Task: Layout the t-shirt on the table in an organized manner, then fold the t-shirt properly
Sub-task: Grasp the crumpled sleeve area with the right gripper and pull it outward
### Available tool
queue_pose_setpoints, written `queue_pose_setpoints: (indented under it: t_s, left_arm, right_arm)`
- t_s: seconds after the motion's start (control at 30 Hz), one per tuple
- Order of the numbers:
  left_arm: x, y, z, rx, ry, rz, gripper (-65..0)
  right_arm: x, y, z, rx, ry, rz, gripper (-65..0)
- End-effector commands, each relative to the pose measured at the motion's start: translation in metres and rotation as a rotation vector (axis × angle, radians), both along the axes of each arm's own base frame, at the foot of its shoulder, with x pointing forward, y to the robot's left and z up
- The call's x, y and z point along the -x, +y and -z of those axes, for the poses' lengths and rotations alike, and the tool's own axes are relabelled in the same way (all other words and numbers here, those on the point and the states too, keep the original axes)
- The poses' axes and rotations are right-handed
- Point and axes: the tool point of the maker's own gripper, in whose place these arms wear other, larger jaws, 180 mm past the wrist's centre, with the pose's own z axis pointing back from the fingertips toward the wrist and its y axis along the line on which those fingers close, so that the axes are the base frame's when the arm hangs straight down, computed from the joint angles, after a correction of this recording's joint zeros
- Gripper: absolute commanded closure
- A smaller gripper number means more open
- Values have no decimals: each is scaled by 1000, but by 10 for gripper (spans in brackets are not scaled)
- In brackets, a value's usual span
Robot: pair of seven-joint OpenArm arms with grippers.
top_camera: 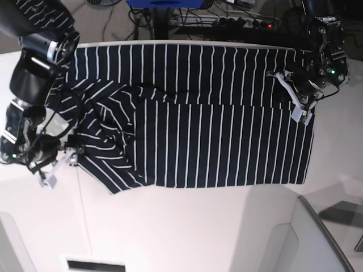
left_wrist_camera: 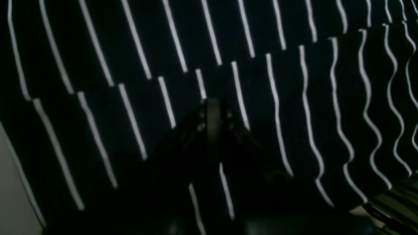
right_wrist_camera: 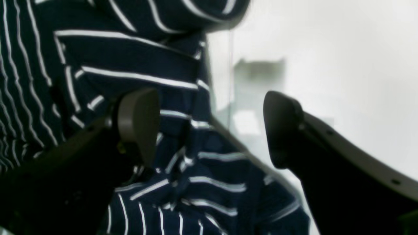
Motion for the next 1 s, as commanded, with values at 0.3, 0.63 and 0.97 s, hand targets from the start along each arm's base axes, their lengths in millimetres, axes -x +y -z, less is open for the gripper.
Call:
queue_pose_setpoints:
  t_s: [0.3,0.63,0.97]
  left_arm:
    - [-9,6,-10,-6,-41,3,0]
    - [-9,6,-10,-6,-41,3,0]
    - [-11,21,-16,-27,-53,-23,0]
  right_arm:
    - [-21,-7,0,-34,-58,27,-309]
    - [-19,-8,3,-40,-47,30,0]
    - [-24,-21,-26,29,-98,23,-2]
